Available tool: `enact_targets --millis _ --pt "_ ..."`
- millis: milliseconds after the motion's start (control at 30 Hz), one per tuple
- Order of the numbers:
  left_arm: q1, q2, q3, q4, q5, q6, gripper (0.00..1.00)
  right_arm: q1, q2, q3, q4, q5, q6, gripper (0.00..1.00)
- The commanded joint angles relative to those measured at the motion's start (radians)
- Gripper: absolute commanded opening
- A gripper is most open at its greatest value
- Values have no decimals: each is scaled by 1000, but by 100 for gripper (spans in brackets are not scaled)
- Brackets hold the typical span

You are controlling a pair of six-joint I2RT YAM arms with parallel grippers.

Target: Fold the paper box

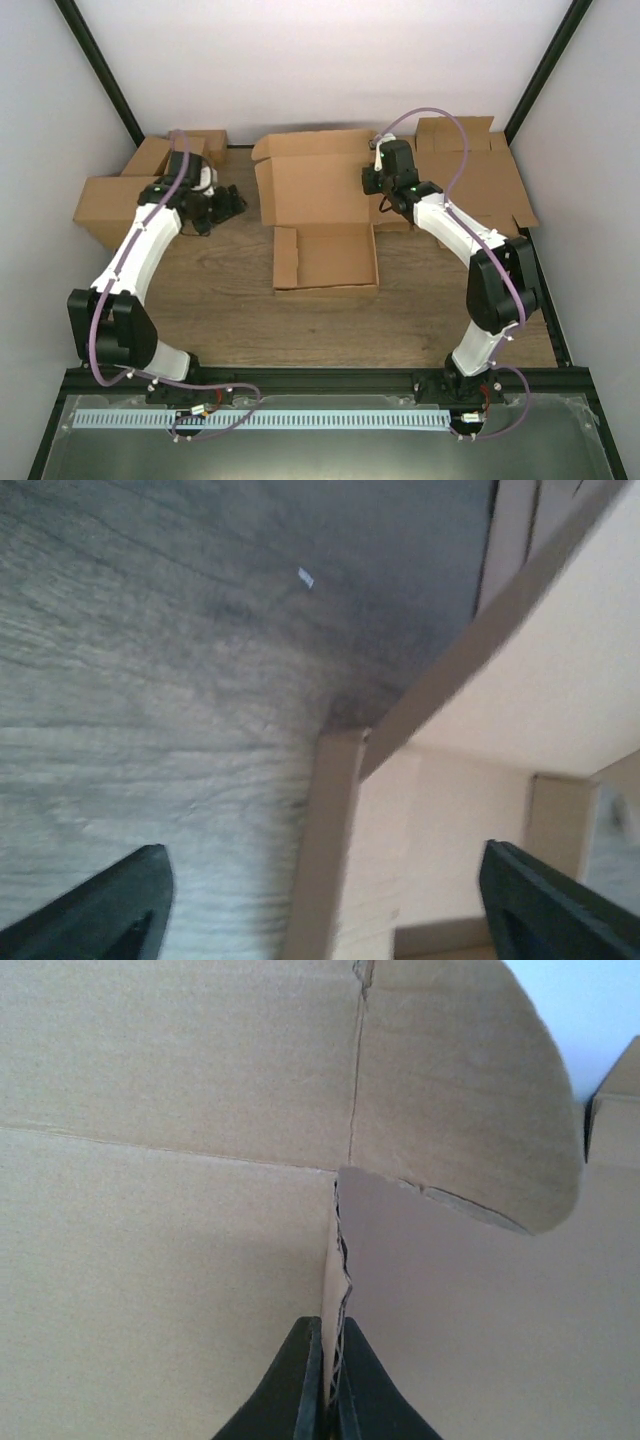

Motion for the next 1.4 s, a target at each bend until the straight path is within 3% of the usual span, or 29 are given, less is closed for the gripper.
enact_targets --millis 0,167,433,633,967,1200,1367 --pt "101 28 20 151 218 26 81 3 -42 13 22 -55 -59 1" --pt "114 91 39 411 336 -42 71 3 -45 24 -1 -60 -50 1" --pt "104 214 187 389 343 59 71 4 -47 39 -15 -68 -48 1" --pt "80 282 245 359 353 110 55 3 -32 64 -29 -70 -37 1" --pt "28 319 285 231 193 182 46 3 -26 74 -45 -81 -17 1" --pt "-9 336 301 194 87 215 17 3 -27 84 -57 -84 7 1" --pt "-55 326 328 220 30 196 5 8 -25 101 -65 -31 93 1"
